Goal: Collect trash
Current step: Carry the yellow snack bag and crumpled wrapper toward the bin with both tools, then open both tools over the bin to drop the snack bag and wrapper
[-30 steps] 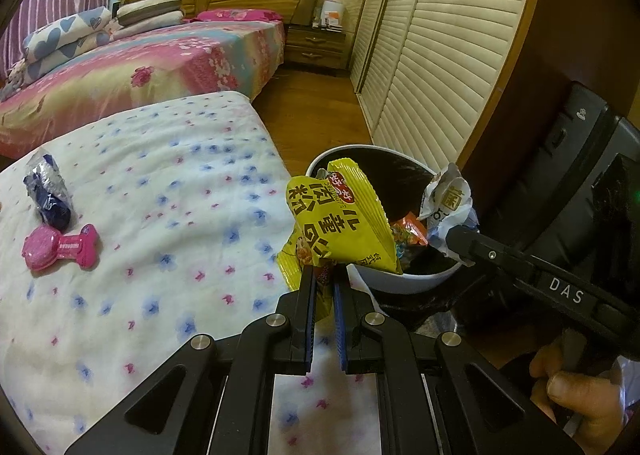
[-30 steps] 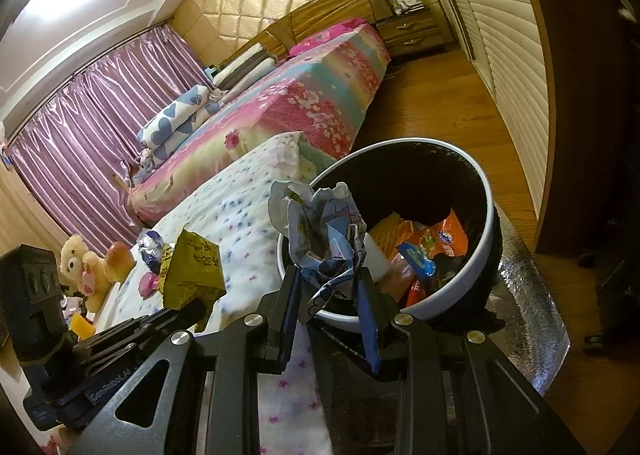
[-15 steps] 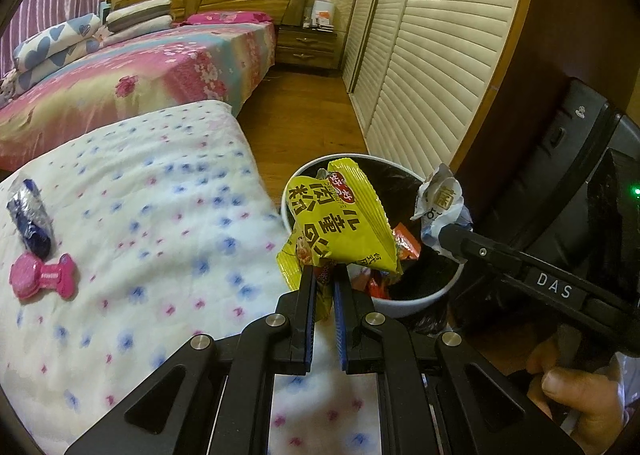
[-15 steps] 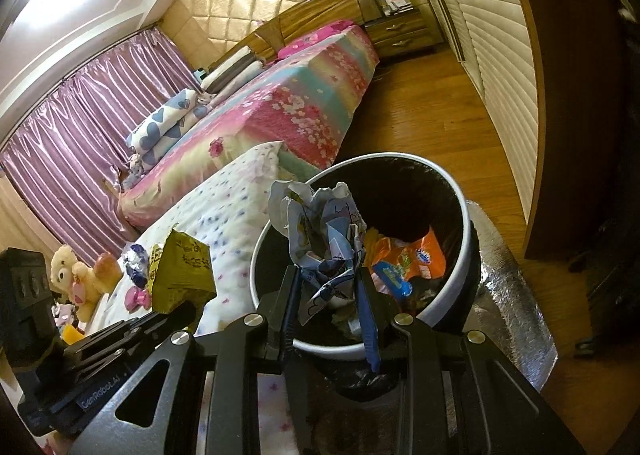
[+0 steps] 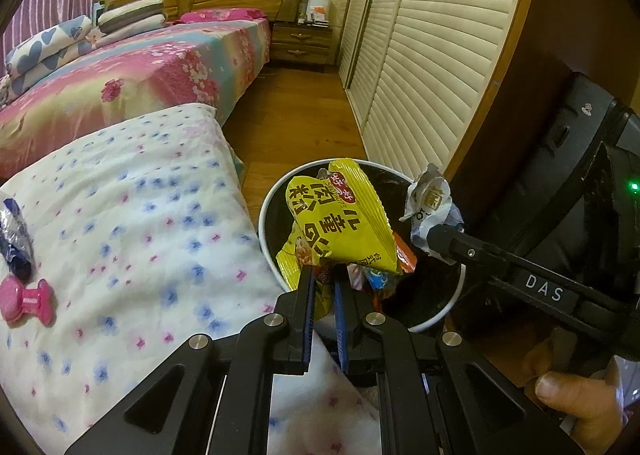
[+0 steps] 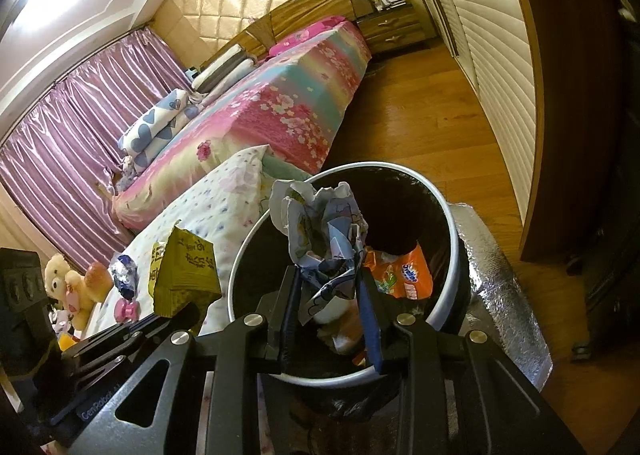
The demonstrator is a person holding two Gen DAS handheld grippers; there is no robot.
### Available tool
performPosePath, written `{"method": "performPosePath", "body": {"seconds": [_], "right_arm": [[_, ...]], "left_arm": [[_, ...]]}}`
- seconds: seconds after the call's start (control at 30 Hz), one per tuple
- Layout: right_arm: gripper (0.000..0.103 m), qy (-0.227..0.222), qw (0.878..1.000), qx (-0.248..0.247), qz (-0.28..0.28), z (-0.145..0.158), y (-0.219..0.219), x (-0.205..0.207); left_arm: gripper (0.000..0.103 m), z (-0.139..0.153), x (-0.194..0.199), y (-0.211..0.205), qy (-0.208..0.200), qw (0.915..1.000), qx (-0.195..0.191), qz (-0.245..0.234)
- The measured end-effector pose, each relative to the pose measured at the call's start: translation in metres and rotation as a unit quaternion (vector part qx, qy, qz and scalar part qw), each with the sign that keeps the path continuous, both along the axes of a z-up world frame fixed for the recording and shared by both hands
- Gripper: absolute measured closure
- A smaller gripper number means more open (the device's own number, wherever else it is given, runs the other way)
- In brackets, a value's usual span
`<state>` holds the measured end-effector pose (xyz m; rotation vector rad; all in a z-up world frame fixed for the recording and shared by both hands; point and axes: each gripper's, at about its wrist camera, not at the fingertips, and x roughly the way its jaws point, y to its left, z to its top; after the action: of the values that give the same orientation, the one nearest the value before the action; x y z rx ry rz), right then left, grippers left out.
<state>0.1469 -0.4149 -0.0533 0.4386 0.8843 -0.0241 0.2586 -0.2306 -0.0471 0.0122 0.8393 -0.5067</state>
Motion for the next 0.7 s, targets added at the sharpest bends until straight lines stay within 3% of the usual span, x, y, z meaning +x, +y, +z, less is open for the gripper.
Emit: {"method": "performPosePath", "body": {"seconds": [0.27,0.37,0.47,0.53,0.6,0.7], "right_arm": [[0.072,0.003,1.000,0.003,-0.003,-0.002,-0.006,0.006],[0.070,0.005,1.000,0.002,-0.004,-0.002,-0.007,0.006],[0.053,0.009,1.000,0.006,-0.008,-0.002,-0.009,0.007],[0.048,0.008,1.000,0.007,-0.011,-0.001,-0.010,0.006],[0.035,0.007,1.000,0.008,-0.014,0.000,-0.011,0.005],[0.034,0.004,1.000,0.013,-0.013,0.002,-0.009,0.003]], "left_arm": [[0.095,-0.002,0.005,-0.010,0.002,1.0000,0.004,-0.003],[0.091,-0.004,0.007,-0.011,0.005,1.0000,0.007,-0.003],[0.071,-0.004,0.005,-0.008,0.004,0.9999,0.011,0.007],[0.049,-0.004,0.001,-0.002,0.002,0.9998,0.010,0.017],[0.048,-0.004,-0.004,0.005,0.003,0.9997,0.005,0.024],[0.048,-0.004,-0.011,0.018,0.009,0.9993,-0.001,0.035]]}}
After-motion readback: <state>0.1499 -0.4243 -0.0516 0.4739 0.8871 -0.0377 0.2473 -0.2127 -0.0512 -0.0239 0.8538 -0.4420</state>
